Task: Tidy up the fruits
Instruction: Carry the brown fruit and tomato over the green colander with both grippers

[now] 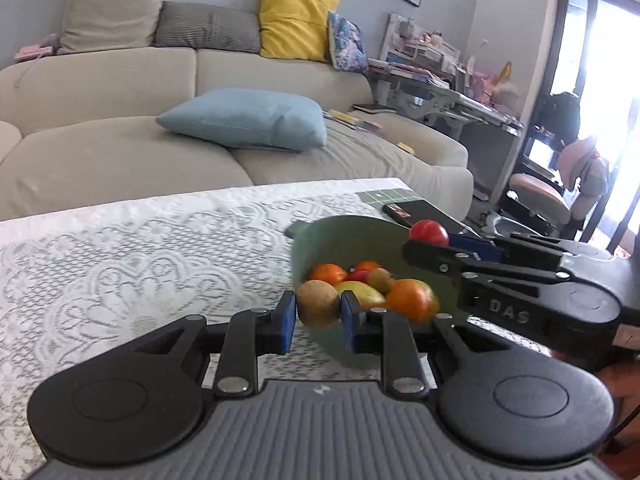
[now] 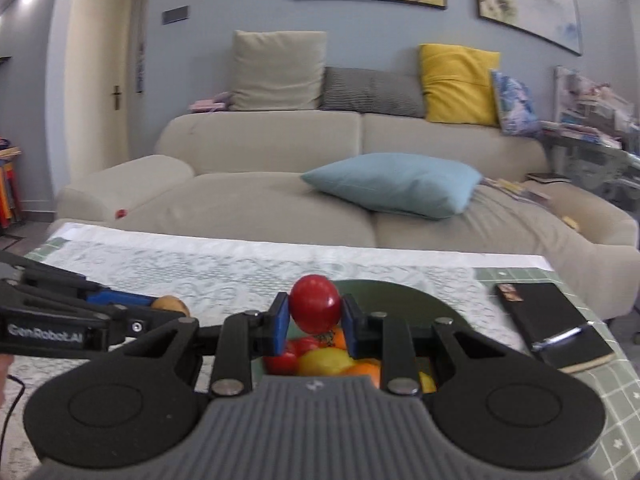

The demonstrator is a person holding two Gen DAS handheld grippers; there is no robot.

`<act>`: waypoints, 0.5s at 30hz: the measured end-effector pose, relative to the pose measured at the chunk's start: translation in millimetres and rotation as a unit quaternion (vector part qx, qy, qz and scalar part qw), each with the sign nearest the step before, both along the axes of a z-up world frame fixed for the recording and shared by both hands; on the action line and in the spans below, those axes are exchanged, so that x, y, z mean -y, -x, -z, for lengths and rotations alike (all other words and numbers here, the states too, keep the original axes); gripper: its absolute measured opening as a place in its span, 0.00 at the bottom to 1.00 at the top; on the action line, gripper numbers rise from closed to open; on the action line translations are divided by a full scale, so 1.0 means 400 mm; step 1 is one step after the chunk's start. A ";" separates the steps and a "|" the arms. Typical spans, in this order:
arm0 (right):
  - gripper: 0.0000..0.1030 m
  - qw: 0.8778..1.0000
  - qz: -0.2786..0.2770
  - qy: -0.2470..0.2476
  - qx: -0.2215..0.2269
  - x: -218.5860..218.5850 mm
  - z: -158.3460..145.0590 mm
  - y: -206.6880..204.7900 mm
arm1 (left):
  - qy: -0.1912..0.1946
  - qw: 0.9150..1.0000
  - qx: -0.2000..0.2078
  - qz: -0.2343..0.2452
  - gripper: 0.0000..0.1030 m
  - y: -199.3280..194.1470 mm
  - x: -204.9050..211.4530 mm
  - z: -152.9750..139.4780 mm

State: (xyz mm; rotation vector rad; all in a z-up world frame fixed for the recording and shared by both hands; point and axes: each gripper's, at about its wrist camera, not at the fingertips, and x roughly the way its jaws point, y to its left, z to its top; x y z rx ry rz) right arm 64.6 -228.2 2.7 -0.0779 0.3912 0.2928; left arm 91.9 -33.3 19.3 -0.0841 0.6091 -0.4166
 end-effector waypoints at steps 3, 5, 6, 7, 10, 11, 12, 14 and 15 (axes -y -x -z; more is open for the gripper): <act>0.23 1.000 0.028 -0.002 0.007 0.021 0.021 -0.015 | 0.005 1.000 -0.005 0.019 0.26 -0.020 0.036 0.007; 0.23 0.999 0.043 0.000 0.005 0.032 0.035 -0.020 | 0.005 1.000 -0.006 0.030 0.26 -0.042 0.055 0.012; 0.23 0.999 0.042 -0.007 -0.001 0.040 0.043 -0.027 | 0.004 0.999 -0.008 0.034 0.26 -0.053 0.063 0.017; 0.23 0.999 0.040 -0.015 -0.008 0.046 0.049 -0.037 | 0.005 0.999 -0.011 0.037 0.26 -0.064 0.070 0.024; 0.23 0.999 0.044 -0.023 -0.020 0.065 0.066 -0.062 | 0.014 0.999 -0.020 0.044 0.26 -0.100 0.084 0.042; 0.23 0.998 0.046 -0.023 -0.021 0.068 0.068 -0.066 | 0.016 0.998 -0.023 0.048 0.26 -0.111 0.085 0.046; 0.23 0.998 0.047 -0.024 -0.022 0.073 0.070 -0.068 | 0.016 0.998 -0.023 0.051 0.26 -0.119 0.090 0.049; 0.23 0.998 0.049 -0.028 -0.025 0.084 0.074 -0.074 | 0.009 0.998 -0.025 0.060 0.26 -0.138 0.106 0.054; 0.23 0.998 0.051 -0.030 -0.026 0.089 0.076 -0.079 | 0.003 0.998 -0.024 0.063 0.26 -0.147 0.113 0.056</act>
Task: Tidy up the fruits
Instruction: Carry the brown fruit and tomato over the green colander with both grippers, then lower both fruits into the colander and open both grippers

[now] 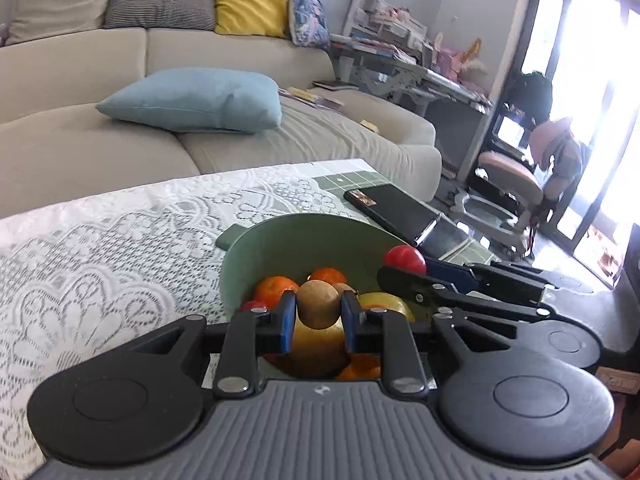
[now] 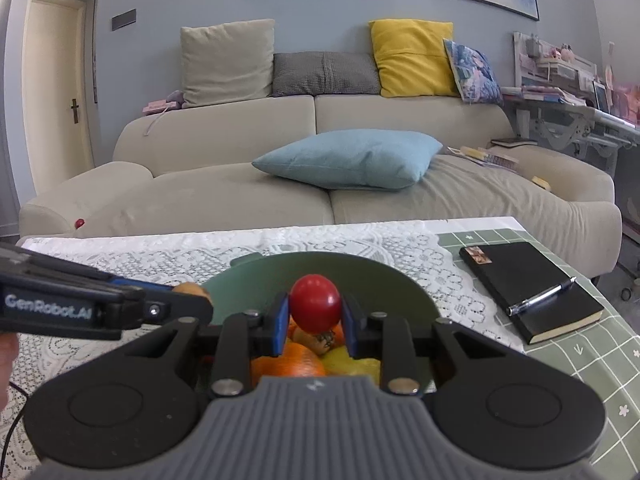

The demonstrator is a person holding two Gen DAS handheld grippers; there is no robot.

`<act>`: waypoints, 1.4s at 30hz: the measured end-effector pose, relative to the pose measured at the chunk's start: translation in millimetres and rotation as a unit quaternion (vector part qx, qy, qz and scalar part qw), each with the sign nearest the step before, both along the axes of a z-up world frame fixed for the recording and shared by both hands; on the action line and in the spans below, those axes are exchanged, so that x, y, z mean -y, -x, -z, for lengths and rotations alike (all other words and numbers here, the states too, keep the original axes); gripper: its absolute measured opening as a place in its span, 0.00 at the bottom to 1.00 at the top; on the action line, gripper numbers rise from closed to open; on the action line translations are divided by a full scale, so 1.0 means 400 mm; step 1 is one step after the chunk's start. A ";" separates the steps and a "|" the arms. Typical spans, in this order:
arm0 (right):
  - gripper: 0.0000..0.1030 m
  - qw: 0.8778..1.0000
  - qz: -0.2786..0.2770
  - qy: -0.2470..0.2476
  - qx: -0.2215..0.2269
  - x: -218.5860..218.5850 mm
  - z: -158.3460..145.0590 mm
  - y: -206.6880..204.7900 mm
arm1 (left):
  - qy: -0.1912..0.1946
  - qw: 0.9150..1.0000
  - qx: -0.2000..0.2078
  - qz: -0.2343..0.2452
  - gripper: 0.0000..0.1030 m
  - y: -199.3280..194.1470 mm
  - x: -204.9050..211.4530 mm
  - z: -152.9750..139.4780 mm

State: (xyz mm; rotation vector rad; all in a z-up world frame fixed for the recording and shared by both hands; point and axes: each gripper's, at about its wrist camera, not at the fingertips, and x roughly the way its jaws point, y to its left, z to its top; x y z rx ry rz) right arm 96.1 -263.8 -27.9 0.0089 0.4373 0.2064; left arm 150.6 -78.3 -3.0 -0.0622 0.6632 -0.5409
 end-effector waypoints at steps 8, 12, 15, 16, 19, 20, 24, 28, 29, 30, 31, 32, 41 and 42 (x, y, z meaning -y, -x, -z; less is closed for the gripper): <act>0.23 0.999 -0.004 -0.026 -0.022 0.019 0.008 -0.059 | -0.038 0.999 -0.015 0.002 0.26 -0.070 0.035 0.019; 0.23 1.000 0.003 -0.012 -0.028 0.010 0.000 -0.093 | -0.041 0.999 -0.023 0.003 0.26 -0.095 0.041 0.029; 0.23 0.999 0.004 -0.006 -0.033 0.012 0.003 -0.115 | -0.041 0.999 -0.030 0.004 0.26 -0.115 0.048 0.040; 0.23 0.999 0.003 -0.004 -0.036 0.011 0.005 -0.122 | -0.042 0.999 -0.032 0.005 0.26 -0.121 0.051 0.043; 0.23 0.999 0.002 -0.003 -0.045 0.013 0.011 -0.139 | -0.042 0.998 -0.036 0.008 0.26 -0.135 0.058 0.055; 0.23 0.999 0.003 -0.002 -0.048 0.013 0.012 -0.142 | -0.043 0.998 -0.038 0.009 0.26 -0.140 0.059 0.060; 0.23 0.998 0.002 -0.004 -0.057 0.017 0.021 -0.152 | -0.046 0.998 -0.049 0.012 0.26 -0.156 0.061 0.079; 0.23 0.997 -0.002 -0.007 -0.071 0.018 0.034 -0.166 | -0.047 0.998 -0.042 0.012 0.26 -0.154 0.060 0.083; 0.24 0.997 -0.002 -0.008 -0.075 0.019 0.038 -0.170 | -0.049 0.998 -0.041 0.010 0.29 -0.154 0.060 0.083; 0.24 0.997 -0.002 -0.010 -0.078 0.020 0.041 -0.172 | -0.048 0.998 -0.039 0.008 0.32 -0.153 0.057 0.082; 0.24 0.997 -0.001 -0.012 -0.080 0.022 0.043 -0.173 | -0.044 0.998 -0.039 0.006 0.34 -0.152 0.052 0.080; 0.25 0.997 0.000 -0.015 -0.080 0.025 0.044 -0.172 | -0.037 0.998 -0.040 0.005 0.39 -0.151 0.045 0.078; 0.37 0.997 -0.002 -0.044 -0.057 0.035 0.028 -0.157 | 0.005 0.999 -0.026 -0.020 0.55 -0.110 -0.001 0.036; 0.39 0.997 -0.003 -0.049 -0.053 0.036 0.024 -0.154 | 0.009 1.000 -0.020 -0.022 0.57 -0.100 -0.007 0.025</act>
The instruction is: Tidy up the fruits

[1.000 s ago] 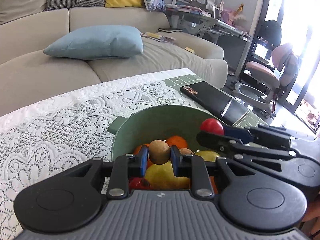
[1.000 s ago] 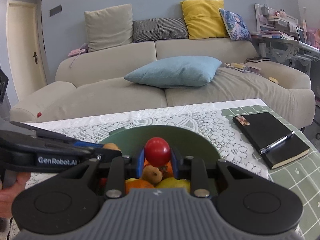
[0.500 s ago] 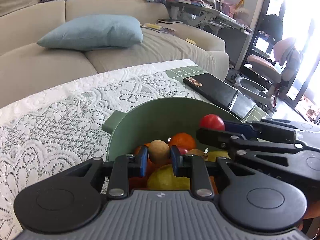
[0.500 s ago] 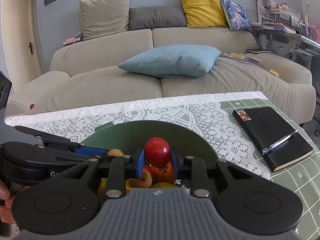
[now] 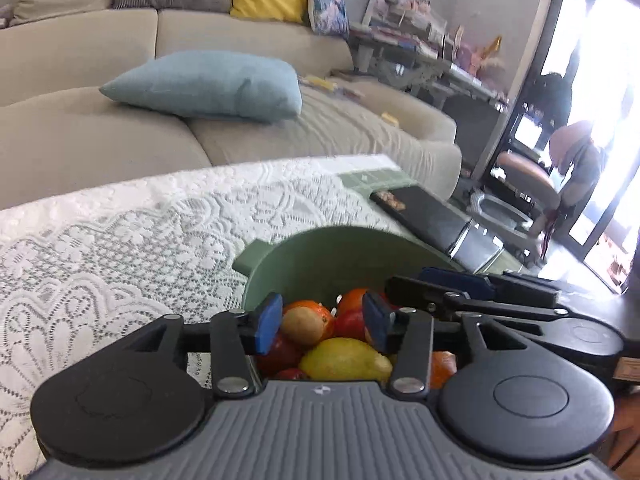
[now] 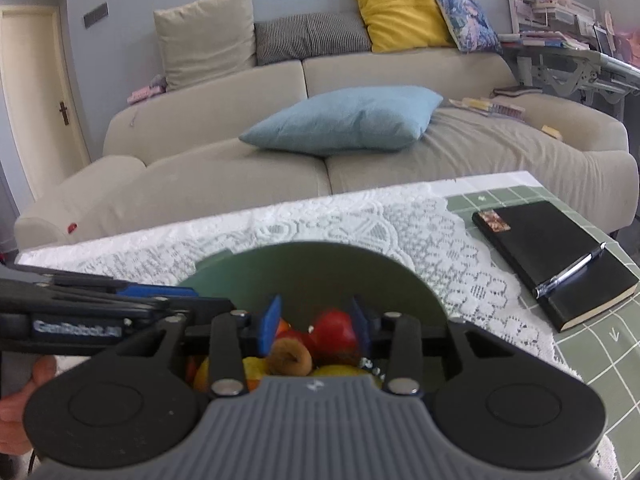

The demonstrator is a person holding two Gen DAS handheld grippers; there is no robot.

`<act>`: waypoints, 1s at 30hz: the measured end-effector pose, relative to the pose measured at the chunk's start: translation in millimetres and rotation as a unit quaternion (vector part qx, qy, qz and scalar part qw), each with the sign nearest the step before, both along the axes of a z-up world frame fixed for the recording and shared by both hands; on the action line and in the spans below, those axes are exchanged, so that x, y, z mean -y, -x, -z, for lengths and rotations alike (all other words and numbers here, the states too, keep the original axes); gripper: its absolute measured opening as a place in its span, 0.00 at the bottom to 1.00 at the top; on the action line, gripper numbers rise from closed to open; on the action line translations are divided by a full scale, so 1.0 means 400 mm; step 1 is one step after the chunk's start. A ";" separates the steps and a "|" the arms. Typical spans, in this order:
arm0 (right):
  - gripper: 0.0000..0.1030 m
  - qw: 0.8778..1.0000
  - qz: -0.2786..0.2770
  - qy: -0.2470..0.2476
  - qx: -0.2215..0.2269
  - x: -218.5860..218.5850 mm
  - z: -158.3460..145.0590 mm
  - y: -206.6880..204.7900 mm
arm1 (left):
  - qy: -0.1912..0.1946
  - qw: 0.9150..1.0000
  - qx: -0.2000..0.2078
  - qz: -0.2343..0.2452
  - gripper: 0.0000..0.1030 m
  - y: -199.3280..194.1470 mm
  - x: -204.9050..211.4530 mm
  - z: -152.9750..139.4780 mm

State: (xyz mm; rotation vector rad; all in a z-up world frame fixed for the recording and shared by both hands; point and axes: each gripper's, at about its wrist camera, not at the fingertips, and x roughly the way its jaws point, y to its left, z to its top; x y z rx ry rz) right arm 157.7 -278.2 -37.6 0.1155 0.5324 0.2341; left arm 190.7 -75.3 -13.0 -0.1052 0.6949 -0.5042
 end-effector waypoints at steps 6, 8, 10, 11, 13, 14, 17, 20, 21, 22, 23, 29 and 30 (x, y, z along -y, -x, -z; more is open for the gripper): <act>0.45 0.999 0.019 -0.021 0.028 0.007 -0.020 0.048 | -0.006 0.999 0.044 -0.023 0.63 0.088 -0.039 -0.065; 0.50 0.999 0.024 -0.022 0.043 0.003 -0.031 0.077 | -0.016 0.997 0.069 -0.034 0.66 0.129 -0.050 -0.083; 0.59 0.997 0.030 -0.015 0.062 -0.008 -0.047 0.108 | -0.030 0.994 0.094 -0.044 0.68 0.174 -0.055 -0.099; 0.63 0.997 0.032 -0.012 0.075 -0.014 -0.057 0.127 | -0.038 0.993 0.105 -0.049 0.69 0.197 -0.057 -0.106; 0.67 0.994 0.034 -0.008 0.102 -0.027 -0.073 0.170 | -0.051 0.988 0.132 -0.063 0.73 0.250 -0.061 -0.119; 0.70 0.993 0.035 -0.005 0.113 -0.033 -0.078 0.193 | -0.057 0.985 0.148 -0.072 0.78 0.280 -0.065 -0.123; 0.73 0.989 0.040 0.013 0.145 -0.055 -0.082 0.267 | -0.066 0.976 0.186 -0.096 0.84 0.351 -0.075 -0.125; 0.78 0.986 0.043 0.025 0.162 -0.069 -0.076 0.339 | -0.068 0.971 0.191 -0.128 0.86 0.405 -0.086 -0.115; 0.81 0.984 0.045 0.026 0.168 -0.072 -0.072 0.364 | -0.065 0.970 0.190 -0.135 0.88 0.415 -0.091 -0.111; 0.82 0.984 0.048 0.025 0.171 -0.074 -0.068 0.387 | -0.063 0.969 0.189 -0.144 0.88 0.427 -0.094 -0.104; 0.85 0.984 0.050 0.023 0.171 -0.075 -0.064 0.410 | -0.064 0.968 0.191 -0.151 0.90 0.435 -0.099 -0.097; 0.91 0.985 0.036 0.036 0.163 -0.090 -0.033 0.503 | -0.102 0.958 0.202 -0.176 0.90 0.469 -0.100 -0.045; 0.91 0.986 0.036 0.035 0.161 -0.091 -0.029 0.511 | -0.101 0.959 0.201 -0.174 0.90 0.474 -0.103 -0.039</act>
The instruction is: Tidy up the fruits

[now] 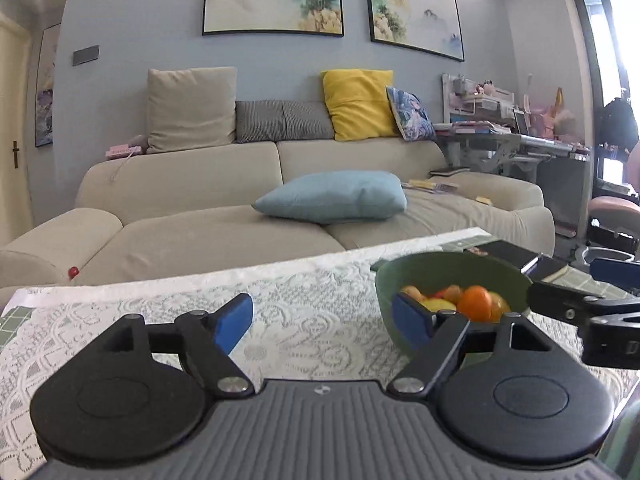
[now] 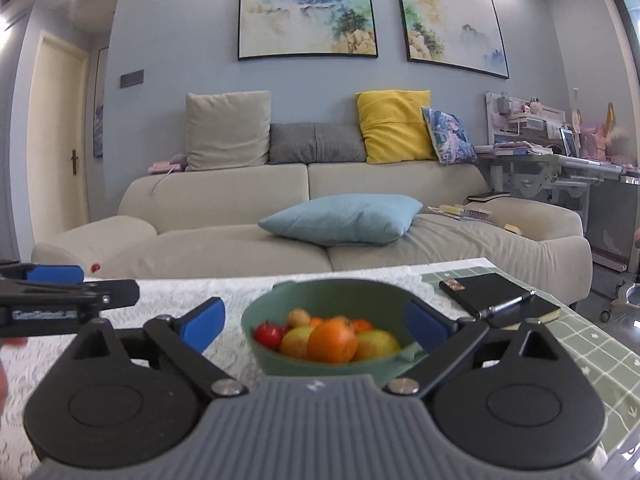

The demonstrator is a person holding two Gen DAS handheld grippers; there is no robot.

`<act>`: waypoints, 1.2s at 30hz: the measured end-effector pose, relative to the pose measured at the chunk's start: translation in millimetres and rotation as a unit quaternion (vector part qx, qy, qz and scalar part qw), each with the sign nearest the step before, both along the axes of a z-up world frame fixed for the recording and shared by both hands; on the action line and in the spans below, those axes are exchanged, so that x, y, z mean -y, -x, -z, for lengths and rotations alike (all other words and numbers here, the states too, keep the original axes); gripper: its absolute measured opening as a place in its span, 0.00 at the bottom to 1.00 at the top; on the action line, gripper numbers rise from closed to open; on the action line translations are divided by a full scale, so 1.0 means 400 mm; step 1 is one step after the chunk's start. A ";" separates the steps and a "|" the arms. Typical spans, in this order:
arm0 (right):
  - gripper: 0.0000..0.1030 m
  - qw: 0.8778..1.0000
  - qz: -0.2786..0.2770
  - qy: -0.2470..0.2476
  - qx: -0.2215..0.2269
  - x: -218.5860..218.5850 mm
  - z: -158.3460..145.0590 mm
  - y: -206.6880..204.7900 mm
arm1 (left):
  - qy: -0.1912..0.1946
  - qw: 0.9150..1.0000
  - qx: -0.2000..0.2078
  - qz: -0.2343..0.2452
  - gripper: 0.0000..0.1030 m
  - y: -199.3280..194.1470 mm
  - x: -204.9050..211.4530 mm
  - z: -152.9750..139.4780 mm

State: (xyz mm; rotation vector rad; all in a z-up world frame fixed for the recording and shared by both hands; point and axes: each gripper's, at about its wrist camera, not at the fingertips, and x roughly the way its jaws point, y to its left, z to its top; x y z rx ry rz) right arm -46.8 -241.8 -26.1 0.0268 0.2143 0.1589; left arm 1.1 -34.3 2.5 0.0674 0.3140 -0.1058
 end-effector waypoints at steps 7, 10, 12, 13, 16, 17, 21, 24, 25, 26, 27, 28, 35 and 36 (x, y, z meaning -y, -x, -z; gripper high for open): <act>0.96 0.999 0.009 -0.037 -0.016 0.001 0.026 0.027 | 0.009 1.000 -0.018 0.003 0.91 0.027 -0.008 0.034; 0.96 0.999 0.011 -0.031 -0.014 -0.013 0.041 0.034 | 0.009 1.000 -0.025 0.006 0.91 0.035 -0.011 0.042; 0.96 1.000 0.008 -0.017 -0.006 -0.026 0.044 0.040 | 0.009 1.000 -0.026 0.002 0.91 0.041 -0.017 0.052; 0.96 1.000 0.003 -0.013 -0.005 -0.030 0.047 0.040 | 0.009 1.000 -0.028 0.000 0.91 0.042 -0.017 0.054; 0.96 0.999 -0.006 -0.026 -0.026 -0.031 0.060 0.037 | 0.008 0.999 -0.036 -0.004 0.91 0.041 -0.015 0.060; 0.96 0.999 -0.006 -0.033 -0.032 -0.029 0.066 0.038 | 0.008 0.999 -0.038 -0.005 0.91 0.041 -0.014 0.063; 0.96 0.999 0.007 -0.031 -0.039 -0.030 0.081 0.045 | 0.012 0.999 -0.044 -0.009 0.91 0.040 -0.014 0.070; 0.96 0.999 0.015 -0.018 -0.036 -0.033 0.081 0.049 | 0.011 0.999 -0.047 -0.011 0.91 0.042 -0.018 0.077; 0.96 0.999 0.017 -0.017 -0.036 -0.032 0.082 0.050 | 0.010 0.999 -0.048 -0.010 0.91 0.043 -0.017 0.079; 0.96 0.999 0.019 -0.018 -0.035 -0.030 0.083 0.050 | 0.010 0.999 -0.049 -0.009 0.91 0.045 -0.017 0.080; 0.96 0.999 0.020 -0.019 -0.035 -0.028 0.084 0.050 | 0.010 0.999 -0.049 -0.008 0.91 0.045 -0.016 0.081; 0.96 0.999 0.021 -0.020 -0.037 -0.026 0.085 0.050 | 0.010 0.999 -0.050 -0.006 0.91 0.046 -0.015 0.081; 0.96 0.999 0.021 -0.012 -0.037 -0.032 0.085 0.050 | 0.009 0.998 -0.055 -0.006 0.91 0.049 -0.014 0.082; 0.96 0.999 0.022 -0.011 -0.037 -0.031 0.085 0.049 | 0.010 0.998 -0.055 -0.007 0.91 0.048 -0.014 0.083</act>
